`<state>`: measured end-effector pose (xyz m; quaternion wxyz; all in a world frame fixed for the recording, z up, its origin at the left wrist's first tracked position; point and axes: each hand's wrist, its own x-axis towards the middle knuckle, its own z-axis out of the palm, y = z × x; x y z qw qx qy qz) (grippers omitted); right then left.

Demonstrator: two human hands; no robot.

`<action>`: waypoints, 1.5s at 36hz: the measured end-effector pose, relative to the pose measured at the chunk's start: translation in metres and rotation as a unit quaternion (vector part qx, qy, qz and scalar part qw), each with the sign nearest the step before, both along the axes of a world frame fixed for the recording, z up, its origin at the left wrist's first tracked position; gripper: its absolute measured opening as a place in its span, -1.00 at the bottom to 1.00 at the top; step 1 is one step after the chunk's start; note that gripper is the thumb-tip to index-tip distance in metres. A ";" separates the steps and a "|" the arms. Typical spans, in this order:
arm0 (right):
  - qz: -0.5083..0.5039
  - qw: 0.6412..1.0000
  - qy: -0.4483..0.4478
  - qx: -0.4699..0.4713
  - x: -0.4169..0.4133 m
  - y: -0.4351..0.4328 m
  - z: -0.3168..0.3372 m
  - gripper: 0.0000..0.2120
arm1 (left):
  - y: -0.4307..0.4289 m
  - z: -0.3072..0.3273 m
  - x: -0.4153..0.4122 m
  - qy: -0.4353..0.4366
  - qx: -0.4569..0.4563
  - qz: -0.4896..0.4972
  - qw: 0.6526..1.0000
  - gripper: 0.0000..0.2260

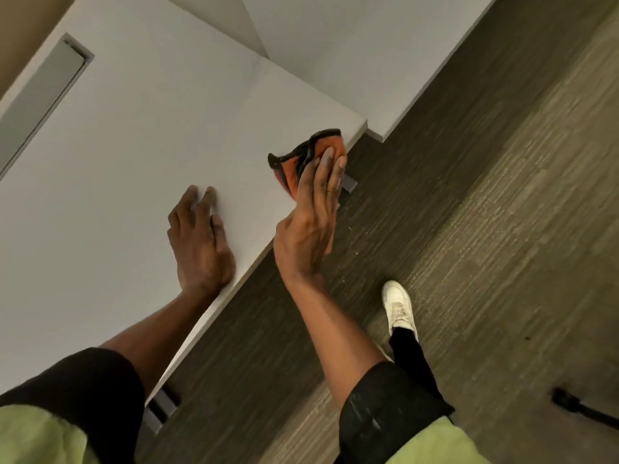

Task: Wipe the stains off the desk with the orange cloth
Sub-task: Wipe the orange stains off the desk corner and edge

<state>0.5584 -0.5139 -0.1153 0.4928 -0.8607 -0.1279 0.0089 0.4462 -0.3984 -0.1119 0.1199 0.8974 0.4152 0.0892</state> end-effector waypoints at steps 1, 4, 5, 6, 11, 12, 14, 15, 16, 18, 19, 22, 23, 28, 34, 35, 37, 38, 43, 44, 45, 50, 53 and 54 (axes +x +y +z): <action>-0.007 1.000 -0.001 0.004 0.003 0.001 -0.001 -0.31 | 0.000 0.000 0.000 0.002 0.000 0.001 1.000 -0.54; -0.004 1.000 0.012 0.000 -0.015 0.000 0.001 -0.29 | -0.001 0.001 0.002 0.005 0.000 0.001 1.000 -0.54; 0.003 1.000 0.022 0.006 -0.029 0.000 0.002 -0.29 | -0.001 0.001 0.002 0.005 0.000 0.001 1.000 -0.54; 0.012 0.999 0.034 0.013 -0.046 -0.002 0.003 -0.31 | -0.002 0.002 0.002 0.005 0.000 0.002 1.000 -0.53; 0.074 0.996 0.048 0.022 -0.103 -0.010 0.005 -0.51 | -0.003 0.002 0.003 0.008 0.003 0.002 1.000 -0.54; 0.074 0.996 0.046 0.025 -0.099 -0.011 0.003 -0.50 | -0.003 0.002 0.003 0.009 0.003 0.001 1.000 -0.54; 0.058 0.997 0.033 0.026 -0.079 -0.008 0.000 -0.55 | -0.003 0.001 0.003 0.007 0.003 0.000 1.000 -0.54; 0.044 0.998 0.028 0.033 -0.067 -0.006 -0.002 -0.55 | -0.003 0.002 0.003 0.007 0.003 -0.001 1.000 -0.54; 0.032 0.998 0.025 0.047 -0.053 -0.005 -0.005 -0.51 | -0.003 0.002 0.003 0.007 0.002 -0.001 1.000 -0.54; 0.020 0.996 0.022 0.079 -0.026 -0.006 -0.009 -0.46 | -0.003 0.001 0.003 0.005 0.000 -0.001 1.000 -0.53; 0.020 0.995 0.019 0.093 -0.014 -0.007 -0.013 -0.46 | -0.003 0.001 0.003 0.004 0.000 -0.002 1.000 -0.52; 0.020 0.993 0.017 0.114 0.007 -0.012 -0.018 -0.47 | -0.002 -0.001 0.003 0.001 0.000 -0.005 1.000 -0.52; 0.017 0.993 0.026 0.115 0.005 -0.012 -0.017 -0.47 | -0.002 -0.001 0.003 0.002 0.000 -0.005 1.000 -0.52; 0.040 0.990 0.066 0.122 -0.050 -0.014 -0.005 -0.56 | -0.004 -0.001 0.004 0.005 0.004 -0.001 1.000 -0.51; 0.076 0.989 0.019 0.122 -0.052 -0.021 -0.013 -0.58 | -0.004 -0.003 0.005 0.006 0.007 0.000 1.000 -0.51; 0.064 0.990 0.009 0.122 -0.034 -0.018 -0.015 -0.57 | -0.003 -0.003 0.004 0.007 0.006 -0.002 1.000 -0.51; 0.039 0.991 0.002 0.131 0.005 -0.015 -0.019 -0.51 | -0.002 -0.003 0.003 0.010 0.003 -0.006 1.000 -0.52; 0.031 0.990 0.000 0.140 0.024 -0.014 -0.021 -0.50 | -0.001 -0.003 0.003 0.009 0.002 -0.008 1.000 -0.52; 0.020 0.982 -0.017 0.186 0.097 -0.019 -0.033 -0.56 | -0.001 -0.004 0.002 0.010 0.003 -0.002 1.000 -0.52; 0.019 0.981 -0.015 0.190 0.103 -0.020 -0.031 -0.56 | -0.001 -0.004 0.003 0.012 0.004 0.000 1.000 -0.52; 0.016 0.981 -0.011 0.191 0.104 -0.020 -0.029 -0.55 | -0.002 -0.005 0.003 0.013 0.004 0.000 1.000 -0.52; 0.003 0.982 0.037 0.185 0.050 -0.014 -0.018 -0.41 | -0.001 -0.006 0.002 0.017 0.007 -0.001 1.000 -0.51; 0.034 0.984 0.047 0.169 -0.010 -0.015 -0.015 -0.52 | 0.000 -0.006 0.002 0.016 0.010 -0.001 1.000 -0.51; 0.046 0.984 0.047 0.169 -0.025 -0.016 -0.015 -0.53 | 0.000 -0.006 0.002 0.017 0.012 0.001 1.000 -0.51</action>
